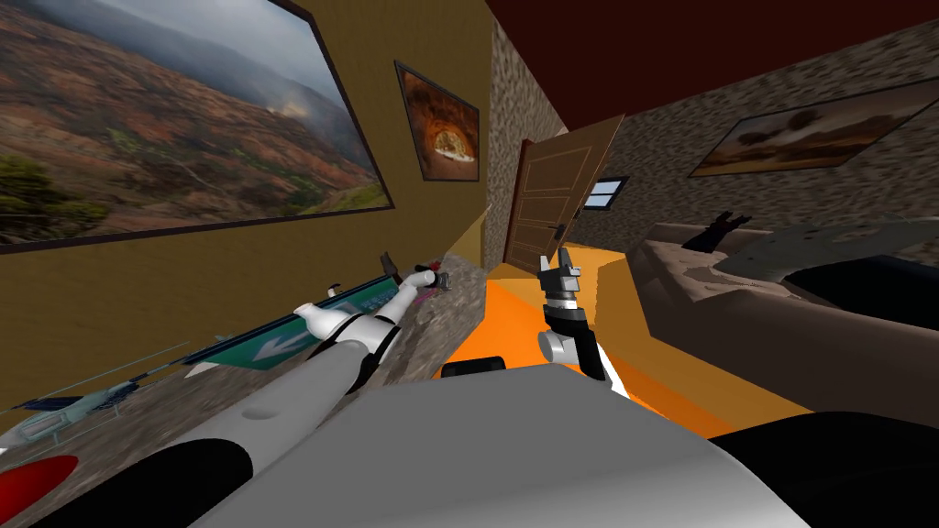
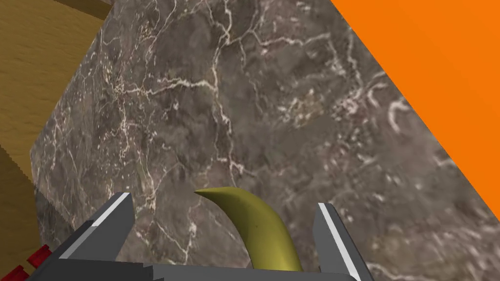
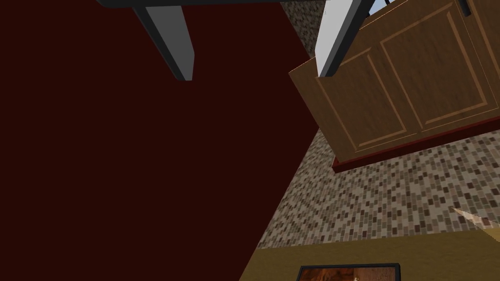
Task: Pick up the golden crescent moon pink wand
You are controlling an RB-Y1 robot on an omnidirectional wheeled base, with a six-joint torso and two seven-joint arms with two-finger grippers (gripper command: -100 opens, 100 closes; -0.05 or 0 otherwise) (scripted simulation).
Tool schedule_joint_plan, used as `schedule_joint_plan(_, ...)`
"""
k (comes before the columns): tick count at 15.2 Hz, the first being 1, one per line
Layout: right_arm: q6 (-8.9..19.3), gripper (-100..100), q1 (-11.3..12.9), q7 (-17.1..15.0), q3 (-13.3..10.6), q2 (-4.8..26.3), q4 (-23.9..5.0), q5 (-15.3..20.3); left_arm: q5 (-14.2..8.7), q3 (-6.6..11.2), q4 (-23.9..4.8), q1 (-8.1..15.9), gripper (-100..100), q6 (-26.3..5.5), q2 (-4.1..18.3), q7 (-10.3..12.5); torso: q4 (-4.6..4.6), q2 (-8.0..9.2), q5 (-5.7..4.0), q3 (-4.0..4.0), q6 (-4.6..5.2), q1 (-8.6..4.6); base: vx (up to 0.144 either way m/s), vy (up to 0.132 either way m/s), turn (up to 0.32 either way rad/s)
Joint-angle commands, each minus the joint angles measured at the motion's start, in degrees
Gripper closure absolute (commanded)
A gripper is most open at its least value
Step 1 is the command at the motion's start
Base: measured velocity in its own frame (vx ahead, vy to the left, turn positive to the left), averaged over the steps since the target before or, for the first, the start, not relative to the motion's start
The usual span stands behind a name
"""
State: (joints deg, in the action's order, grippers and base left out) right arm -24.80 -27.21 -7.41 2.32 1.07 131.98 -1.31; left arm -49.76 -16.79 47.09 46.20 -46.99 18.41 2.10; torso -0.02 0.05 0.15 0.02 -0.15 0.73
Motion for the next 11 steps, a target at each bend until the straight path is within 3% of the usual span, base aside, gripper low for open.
schedule_joint_plan(1, 0.0, 0, 0.0, 0.0, 0.0, 0.0, 0.0, 0.0, -1.3, -0.58, -2.9, 2.2, -100, -2.8, 0.1, 0.2, 0.0, 0.0, 0.0, 0.0, 0.0, 0.0, -0.033, 0.12, -0.038)
schedule_joint_plan(9, 0.0, 0, 0.0, 0.0, 0.0, 0.0, 0.0, 0.0, -4.3, -2.08, -10.1, 7.9, -100, -9.0, 0.4, 0.5, 0.02, 0.05, -0.01, 0.03, -0.03, 0.0, -0.044, 0.113, -0.033)
schedule_joint_plan(10, 0.0, 0, 0.0, 0.0, 0.0, 0.0, 0.0, 0.0, -3.9, -1.93, -9.0, 7.1, -100, -8.2, 0.4, 0.6, 0.02, 0.05, -0.01, 0.03, -0.04, 0.0, -0.022, 0.068, -0.012)
schedule_joint_plan(11, 0.0, 0, 0.0, 0.0, 0.0, 0.0, 0.0, 0.0, -2.6, -1.65, -10.0, 6.1, -100, -6.9, -0.5, 0.4, 0.01, 0.01, -0.02, 0.01, -0.03, -0.11, 0.021, -0.005, -0.069)
